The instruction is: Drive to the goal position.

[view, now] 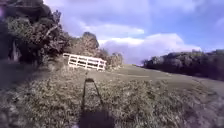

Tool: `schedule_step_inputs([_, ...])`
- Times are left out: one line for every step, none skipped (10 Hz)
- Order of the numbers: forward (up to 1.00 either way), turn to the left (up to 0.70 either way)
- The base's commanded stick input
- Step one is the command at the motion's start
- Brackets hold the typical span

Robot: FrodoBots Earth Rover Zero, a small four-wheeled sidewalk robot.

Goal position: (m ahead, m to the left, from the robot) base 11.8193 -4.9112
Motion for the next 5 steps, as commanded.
schedule_step_inputs([0.85,-0.34])
schedule_step_inputs([0.85,-0.34])
schedule_step_inputs([0.85,-0.34])
schedule_step_inputs([0.85,-0.34])
schedule_step_inputs([0.85,-0.19])
